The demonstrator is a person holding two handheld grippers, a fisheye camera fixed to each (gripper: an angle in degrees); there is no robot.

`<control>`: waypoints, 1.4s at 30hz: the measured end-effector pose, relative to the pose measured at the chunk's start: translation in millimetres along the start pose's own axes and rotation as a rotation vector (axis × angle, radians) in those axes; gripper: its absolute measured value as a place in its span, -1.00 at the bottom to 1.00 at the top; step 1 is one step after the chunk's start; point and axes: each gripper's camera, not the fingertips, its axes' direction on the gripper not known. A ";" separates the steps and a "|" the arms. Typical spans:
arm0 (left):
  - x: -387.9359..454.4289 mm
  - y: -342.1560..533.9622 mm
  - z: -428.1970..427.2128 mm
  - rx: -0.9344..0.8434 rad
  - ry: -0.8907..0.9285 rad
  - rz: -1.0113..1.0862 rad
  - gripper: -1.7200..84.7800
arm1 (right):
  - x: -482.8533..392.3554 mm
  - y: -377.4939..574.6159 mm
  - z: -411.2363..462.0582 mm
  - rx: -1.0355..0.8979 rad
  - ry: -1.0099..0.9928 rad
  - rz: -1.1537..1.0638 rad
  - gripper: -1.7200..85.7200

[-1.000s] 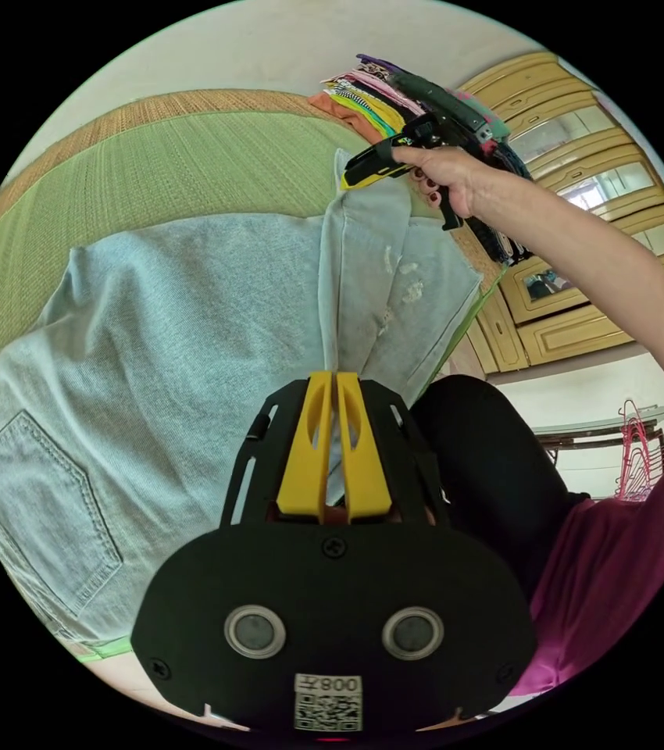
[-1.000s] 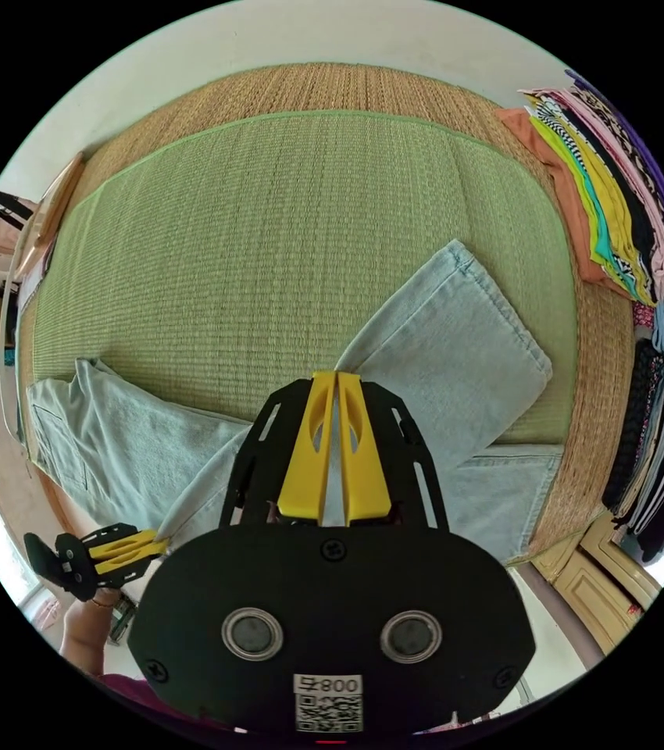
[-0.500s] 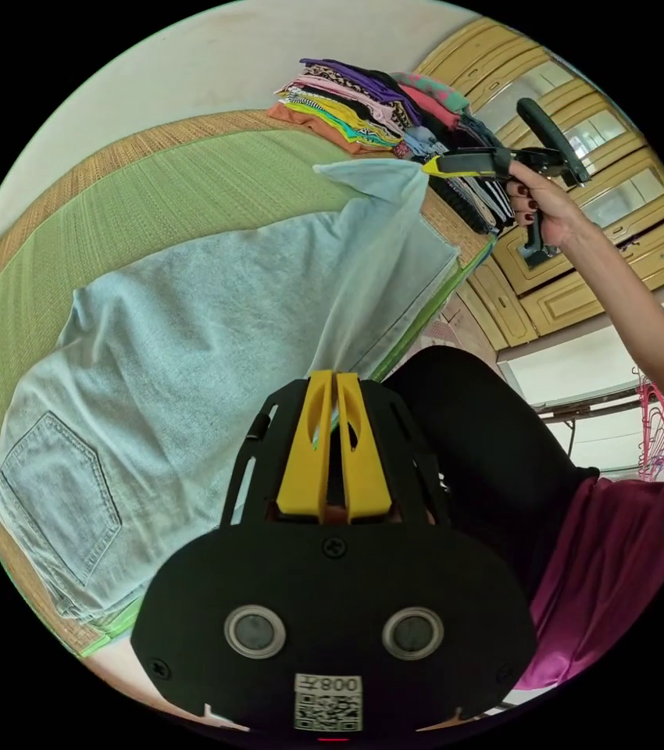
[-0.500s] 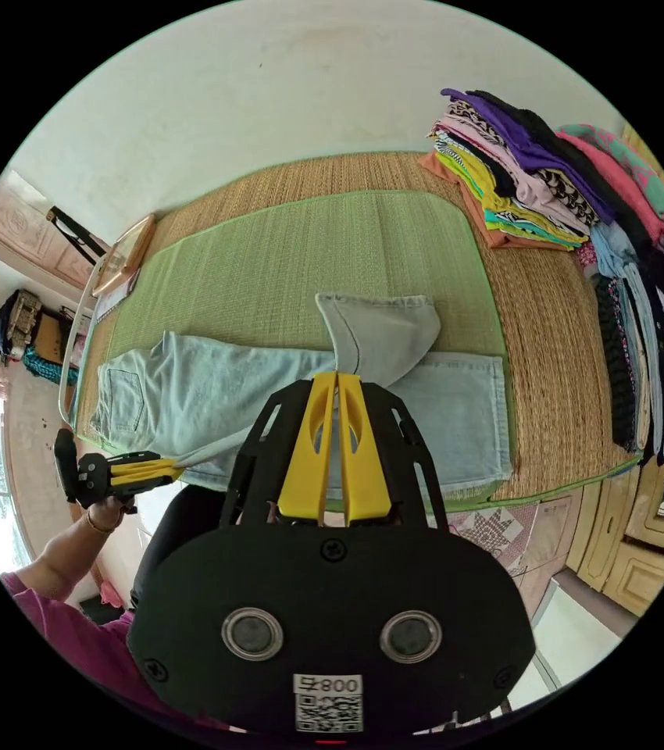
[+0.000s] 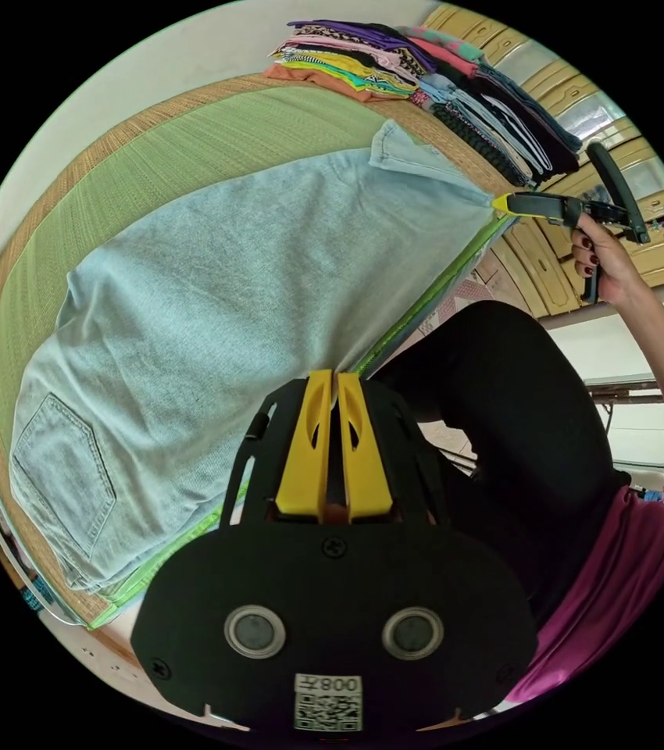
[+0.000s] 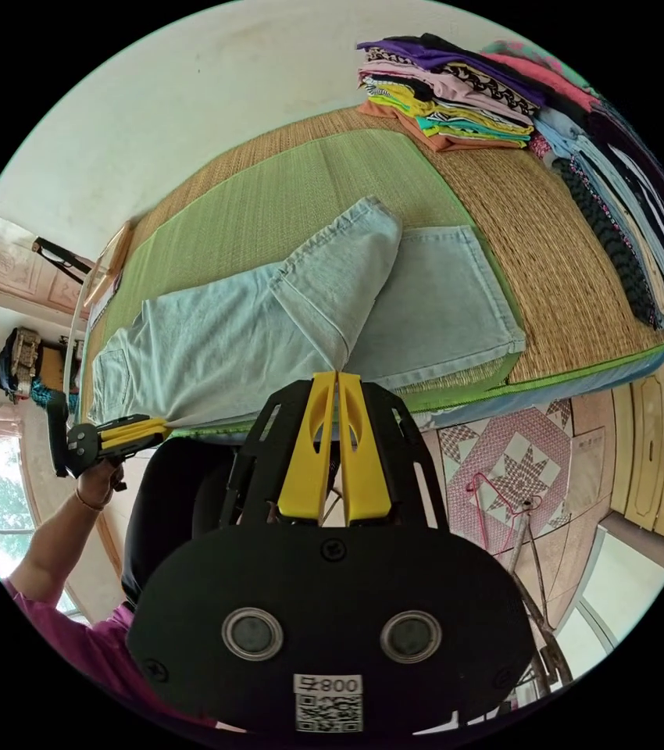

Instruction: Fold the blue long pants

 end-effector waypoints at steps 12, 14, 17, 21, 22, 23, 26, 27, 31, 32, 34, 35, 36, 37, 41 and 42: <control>-11.6 -23.5 -36.0 0.009 0.051 -0.018 -0.92 | 58.0 25.4 23.8 -0.021 -0.055 0.018 -0.96; -21.0 -25.1 -44.6 0.017 0.089 -0.028 -0.92 | 66.6 30.4 25.6 -0.014 -0.072 0.026 -0.96; -29.1 -23.2 -58.7 0.027 0.104 -0.029 -0.91 | 80.8 40.6 26.5 0.010 -0.105 0.047 -0.96; -34.5 -15.4 -80.3 0.078 0.118 -0.032 -0.92 | 102.4 55.3 24.3 0.052 -0.174 0.069 -0.96; -36.2 -14.6 -87.1 0.104 0.130 -0.037 -0.91 | 105.6 57.3 23.9 0.057 -0.186 0.073 -0.96; -37.9 -17.5 -92.3 0.127 0.157 -0.036 -0.91 | 112.1 61.4 22.7 0.068 -0.211 0.081 -0.96; -44.3 -43.6 -95.5 0.159 0.237 -0.027 -0.88 | 126.8 72.1 20.1 0.097 -0.271 0.107 -0.96; -45.8 -51.8 -94.7 0.164 0.253 -0.024 -0.87 | 132.0 76.1 19.0 0.107 -0.293 0.117 -0.96; -60.6 -124.2 -78.2 0.182 0.357 -0.022 -0.81 | 143.3 84.4 15.1 0.123 -0.339 0.125 -0.96; -68.7 -145.0 -70.4 0.179 0.379 -0.046 -0.81 | 144.9 86.2 13.3 0.125 -0.345 0.121 -0.96; -84.5 -173.5 -57.1 0.168 0.438 -0.096 -0.80 | 146.3 88.6 10.2 0.126 -0.350 0.116 -0.96; -96.1 -188.8 -49.4 0.167 0.474 -0.133 -0.79 | 146.7 90.2 8.1 0.128 -0.352 0.112 -0.96; -101.8 -195.3 -45.9 0.168 0.487 -0.153 -0.79 | 147.1 91.9 6.1 0.130 -0.355 0.110 -0.95; -113.4 -206.3 -39.6 0.169 0.512 -0.194 -0.79 | 147.3 92.9 5.2 0.131 -0.357 0.109 -0.95; -141.1 -226.6 -24.8 0.167 0.570 -0.267 -0.79 | 150.2 99.7 -0.1 0.143 -0.387 0.113 -0.95; -143.6 -228.7 -23.6 0.166 0.579 -0.269 -0.79 | 150.2 101.8 -1.9 0.147 -0.393 0.111 -0.95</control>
